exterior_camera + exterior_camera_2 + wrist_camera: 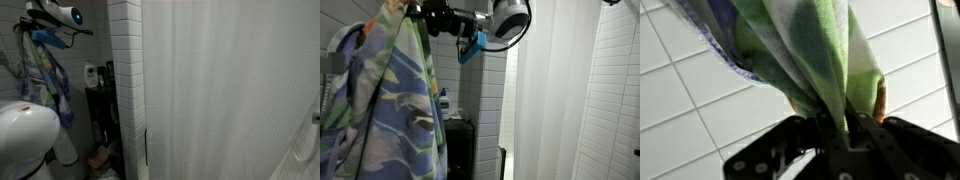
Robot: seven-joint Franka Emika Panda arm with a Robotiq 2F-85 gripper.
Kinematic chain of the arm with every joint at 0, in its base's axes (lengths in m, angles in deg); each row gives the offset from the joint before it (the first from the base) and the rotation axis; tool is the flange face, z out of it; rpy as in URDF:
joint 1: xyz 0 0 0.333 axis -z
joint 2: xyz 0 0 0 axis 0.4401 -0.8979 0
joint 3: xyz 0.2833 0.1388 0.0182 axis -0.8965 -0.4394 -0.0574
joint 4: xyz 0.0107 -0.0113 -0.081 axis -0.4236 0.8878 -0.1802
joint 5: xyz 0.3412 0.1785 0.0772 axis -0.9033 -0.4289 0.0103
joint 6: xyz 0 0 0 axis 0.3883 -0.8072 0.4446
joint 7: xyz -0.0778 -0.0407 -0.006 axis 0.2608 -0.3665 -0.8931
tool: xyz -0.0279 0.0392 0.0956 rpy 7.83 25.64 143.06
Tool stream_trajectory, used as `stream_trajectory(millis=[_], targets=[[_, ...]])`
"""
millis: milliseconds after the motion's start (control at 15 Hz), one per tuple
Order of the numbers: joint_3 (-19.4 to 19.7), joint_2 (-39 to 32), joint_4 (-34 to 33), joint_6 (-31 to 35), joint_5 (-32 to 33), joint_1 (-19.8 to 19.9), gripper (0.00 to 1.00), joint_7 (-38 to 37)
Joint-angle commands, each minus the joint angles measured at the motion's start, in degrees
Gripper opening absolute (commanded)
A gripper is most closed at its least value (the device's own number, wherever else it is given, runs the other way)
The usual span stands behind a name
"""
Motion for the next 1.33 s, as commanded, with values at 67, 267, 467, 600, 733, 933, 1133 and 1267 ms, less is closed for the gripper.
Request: stream_trajectory(millis=[67,267,467,600,733,933,1133,1267], targets=[[0.4,-4.8,-4.9,1.8,0.6,-0.6,0.04,-0.1],[0.3,-8.4,-7.4,3.6,1.9,-1.0,0.04,-0.7],[0.1,-12.5,-10.2,6.0,4.4,-2.1,0.04,-1.5],[0.1,-15.2,-12.3,8.2,6.8,-3.2,0.04,-2.5],[0.2,-17.8,-13.6,10.3,9.8,-4.5,0.04,-4.7],[0.6,-21.2,-14.8,12.8,12.7,-6.1,0.04,-8.2],[1.0,-22.8,-16.2,13.7,13.9,-6.7,0.04,-10.9],[1.3,-23.2,-16.5,14.0,14.3,-6.8,0.04,-12.2]])
